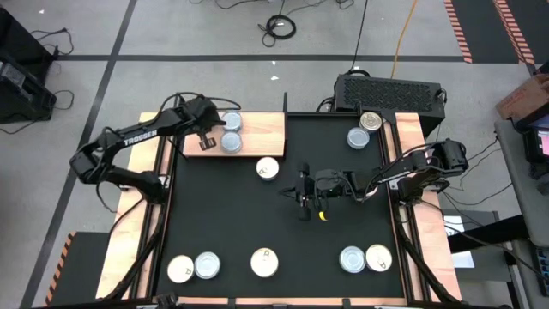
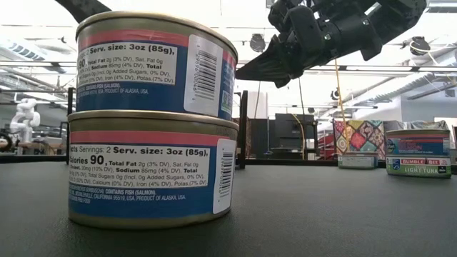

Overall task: Stack canned seafood by type on shelf
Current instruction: Put the blue tuna can on the shelf

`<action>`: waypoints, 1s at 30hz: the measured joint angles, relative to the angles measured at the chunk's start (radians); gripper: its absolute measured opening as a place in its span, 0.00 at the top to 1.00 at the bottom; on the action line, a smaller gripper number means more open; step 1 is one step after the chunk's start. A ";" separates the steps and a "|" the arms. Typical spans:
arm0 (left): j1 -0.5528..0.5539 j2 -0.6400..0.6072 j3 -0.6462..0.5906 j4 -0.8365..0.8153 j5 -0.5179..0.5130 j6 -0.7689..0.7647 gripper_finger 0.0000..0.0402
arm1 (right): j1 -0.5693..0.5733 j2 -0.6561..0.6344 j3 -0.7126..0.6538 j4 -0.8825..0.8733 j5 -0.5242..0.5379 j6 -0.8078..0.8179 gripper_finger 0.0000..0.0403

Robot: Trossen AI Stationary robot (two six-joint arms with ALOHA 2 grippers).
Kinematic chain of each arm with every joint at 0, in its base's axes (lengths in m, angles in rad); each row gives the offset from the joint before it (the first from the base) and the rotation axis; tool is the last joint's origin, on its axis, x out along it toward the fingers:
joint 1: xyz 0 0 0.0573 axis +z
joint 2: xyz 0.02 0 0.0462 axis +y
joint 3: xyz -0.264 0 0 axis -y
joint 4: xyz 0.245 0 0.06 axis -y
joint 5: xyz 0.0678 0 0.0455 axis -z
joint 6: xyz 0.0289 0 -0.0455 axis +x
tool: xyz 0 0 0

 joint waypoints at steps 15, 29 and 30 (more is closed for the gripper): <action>0.026 0.126 0.002 0.052 -0.039 0.049 0.98 | 0.000 0.000 0.000 -0.001 0.000 -0.016 1.00; 0.011 0.122 0.001 0.027 -0.038 0.047 0.91 | -0.013 0.000 0.000 -0.003 0.001 -0.017 1.00; 0.005 0.122 0.001 0.024 -0.039 0.047 0.89 | -0.013 0.000 0.000 -0.003 0.001 -0.017 1.00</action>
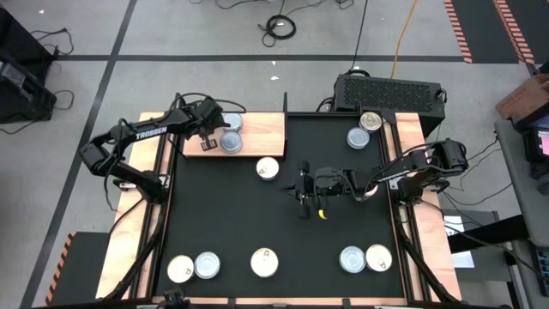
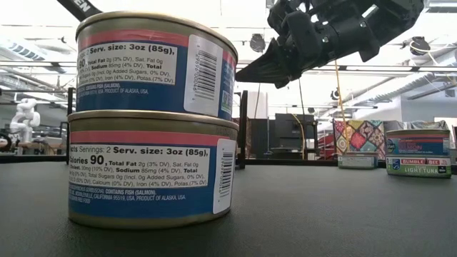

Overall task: Stack canned seafood by type on shelf
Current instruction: Put the blue tuna can on the shelf

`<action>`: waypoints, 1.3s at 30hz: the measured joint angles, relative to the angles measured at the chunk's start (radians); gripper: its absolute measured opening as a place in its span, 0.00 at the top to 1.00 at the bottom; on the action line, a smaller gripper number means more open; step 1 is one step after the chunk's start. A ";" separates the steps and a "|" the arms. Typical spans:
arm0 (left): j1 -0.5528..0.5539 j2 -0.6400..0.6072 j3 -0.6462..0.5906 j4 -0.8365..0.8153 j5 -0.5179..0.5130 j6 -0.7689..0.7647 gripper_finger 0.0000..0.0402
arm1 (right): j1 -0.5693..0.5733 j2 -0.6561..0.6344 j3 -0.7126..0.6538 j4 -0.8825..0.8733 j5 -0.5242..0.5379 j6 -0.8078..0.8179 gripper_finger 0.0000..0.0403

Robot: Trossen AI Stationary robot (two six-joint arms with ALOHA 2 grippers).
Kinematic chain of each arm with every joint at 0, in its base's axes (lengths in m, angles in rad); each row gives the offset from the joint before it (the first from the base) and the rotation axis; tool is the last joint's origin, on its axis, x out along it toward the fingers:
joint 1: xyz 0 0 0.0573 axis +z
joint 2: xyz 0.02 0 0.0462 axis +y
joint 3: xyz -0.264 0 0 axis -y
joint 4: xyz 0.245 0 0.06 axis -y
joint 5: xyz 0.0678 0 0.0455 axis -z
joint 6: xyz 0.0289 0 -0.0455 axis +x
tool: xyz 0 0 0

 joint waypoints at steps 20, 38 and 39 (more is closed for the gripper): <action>-0.211 -0.065 0.254 -0.431 0.066 -0.261 0.64 | 0.000 0.000 0.000 -0.001 -0.001 0.001 1.00; -0.819 -0.219 0.248 -0.700 0.434 -0.914 0.65 | 0.003 0.000 0.000 0.000 -0.005 0.036 1.00; -0.857 -0.219 0.232 -0.699 0.469 -0.931 0.65 | 0.003 0.000 0.000 0.000 -0.005 0.039 1.00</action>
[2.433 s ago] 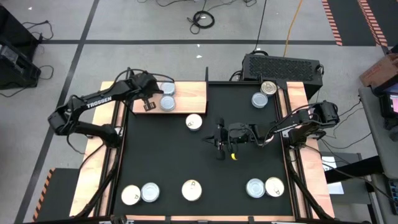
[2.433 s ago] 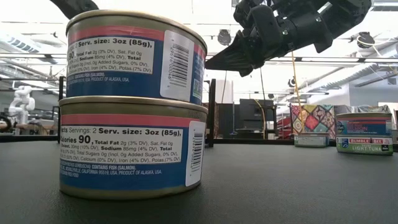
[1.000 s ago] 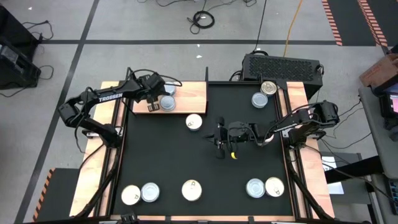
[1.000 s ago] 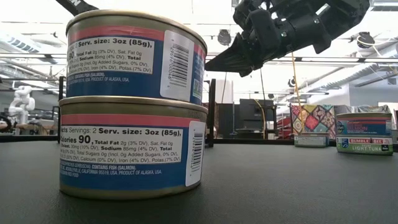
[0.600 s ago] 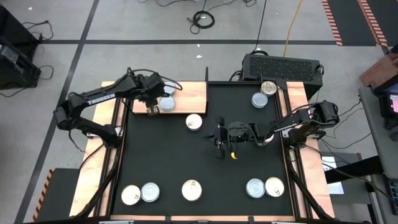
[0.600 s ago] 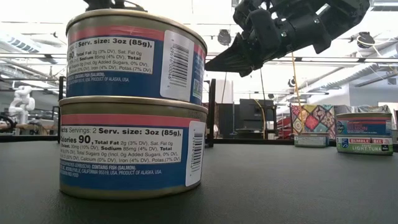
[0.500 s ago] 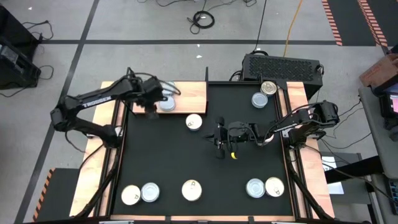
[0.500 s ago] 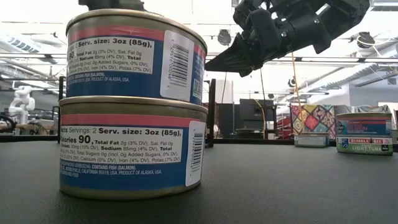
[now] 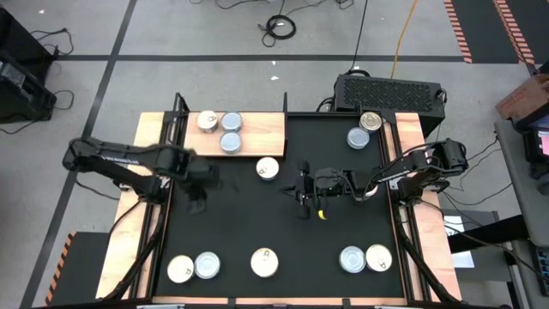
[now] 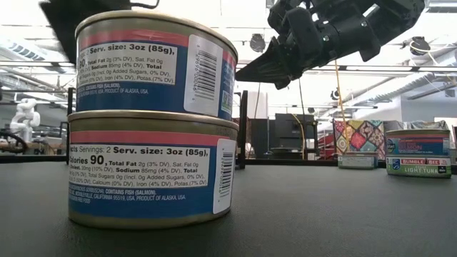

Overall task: Stack canned seafood by type on shelf
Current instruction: Put the blue tuna can on the shelf

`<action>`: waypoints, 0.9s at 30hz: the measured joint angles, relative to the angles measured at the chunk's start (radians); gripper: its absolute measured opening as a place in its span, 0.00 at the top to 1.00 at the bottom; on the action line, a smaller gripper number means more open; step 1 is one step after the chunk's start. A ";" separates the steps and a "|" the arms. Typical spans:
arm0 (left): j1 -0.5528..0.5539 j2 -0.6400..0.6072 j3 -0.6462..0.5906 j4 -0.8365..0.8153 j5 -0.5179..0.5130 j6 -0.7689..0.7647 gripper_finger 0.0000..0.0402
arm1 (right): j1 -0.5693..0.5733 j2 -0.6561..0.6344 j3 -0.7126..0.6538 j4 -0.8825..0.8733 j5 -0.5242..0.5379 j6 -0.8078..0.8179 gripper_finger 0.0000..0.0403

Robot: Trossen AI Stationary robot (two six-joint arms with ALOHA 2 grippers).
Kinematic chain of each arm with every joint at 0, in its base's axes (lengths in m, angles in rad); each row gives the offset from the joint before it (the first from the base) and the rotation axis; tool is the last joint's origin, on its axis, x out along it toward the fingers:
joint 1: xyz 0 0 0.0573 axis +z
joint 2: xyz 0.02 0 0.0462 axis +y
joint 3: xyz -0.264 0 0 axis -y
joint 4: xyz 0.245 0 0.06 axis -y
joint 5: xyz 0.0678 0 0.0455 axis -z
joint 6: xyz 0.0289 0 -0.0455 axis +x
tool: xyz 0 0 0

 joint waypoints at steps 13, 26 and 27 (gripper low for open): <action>-0.277 0.003 -0.315 0.343 0.257 -0.072 0.65 | 0.006 0.000 0.000 0.000 -0.001 0.000 1.00; -0.441 0.004 -0.385 0.577 0.359 -0.098 0.65 | 0.006 0.000 0.000 0.000 0.000 -0.008 1.00; -0.451 0.009 -0.389 0.586 0.359 -0.099 0.65 | 0.006 0.000 0.000 0.000 -0.001 -0.011 1.00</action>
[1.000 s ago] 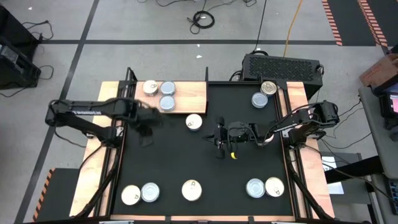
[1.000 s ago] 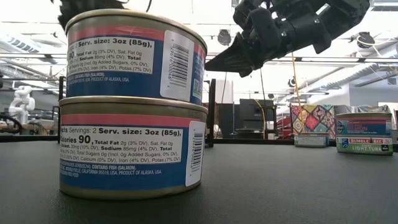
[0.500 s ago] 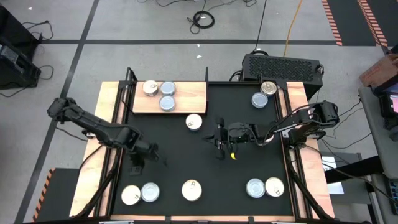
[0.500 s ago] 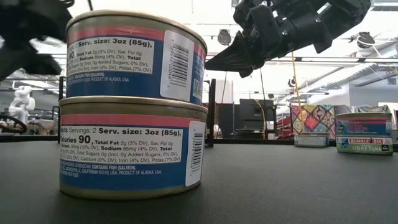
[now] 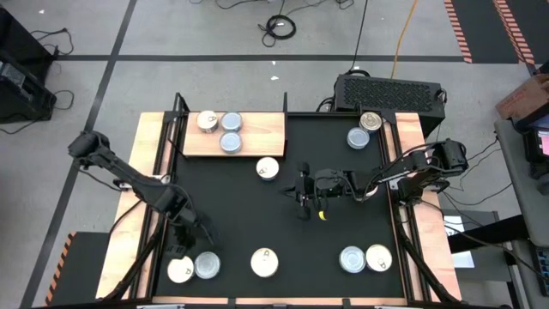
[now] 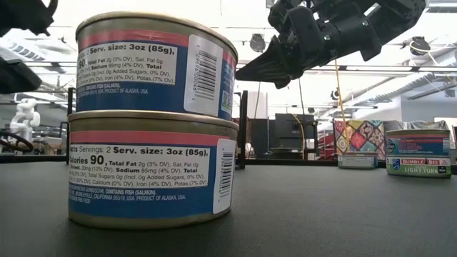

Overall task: Stack canned seafood by type on shelf
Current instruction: Put the blue tuna can on the shelf

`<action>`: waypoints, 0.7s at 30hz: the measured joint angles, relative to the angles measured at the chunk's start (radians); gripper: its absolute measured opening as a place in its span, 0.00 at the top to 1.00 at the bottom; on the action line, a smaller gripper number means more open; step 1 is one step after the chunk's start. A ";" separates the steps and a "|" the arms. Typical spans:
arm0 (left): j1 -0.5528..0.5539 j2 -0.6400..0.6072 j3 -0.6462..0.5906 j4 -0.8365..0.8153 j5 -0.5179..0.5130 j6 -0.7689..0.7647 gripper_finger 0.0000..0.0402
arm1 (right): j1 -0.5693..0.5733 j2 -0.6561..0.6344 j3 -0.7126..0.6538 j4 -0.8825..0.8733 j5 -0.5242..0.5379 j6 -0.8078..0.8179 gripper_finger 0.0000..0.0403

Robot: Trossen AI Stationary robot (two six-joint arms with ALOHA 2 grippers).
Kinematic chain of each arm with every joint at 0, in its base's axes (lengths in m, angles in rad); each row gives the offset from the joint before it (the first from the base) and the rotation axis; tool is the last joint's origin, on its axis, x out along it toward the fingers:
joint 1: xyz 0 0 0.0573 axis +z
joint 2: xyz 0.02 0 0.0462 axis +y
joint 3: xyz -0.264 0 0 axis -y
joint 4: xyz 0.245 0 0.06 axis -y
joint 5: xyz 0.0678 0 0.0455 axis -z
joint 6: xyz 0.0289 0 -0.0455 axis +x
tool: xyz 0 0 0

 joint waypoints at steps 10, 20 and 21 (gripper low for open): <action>-0.059 0.108 -0.003 0.017 0.002 0.001 0.65 | 0.000 0.000 0.000 0.000 0.000 -0.004 1.00; -0.094 0.174 -0.003 0.051 0.006 0.036 0.65 | 0.000 0.000 0.000 0.000 0.000 -0.004 1.00; -0.094 0.179 -0.003 0.051 0.011 0.037 0.65 | 0.000 0.000 0.000 0.000 0.000 -0.004 1.00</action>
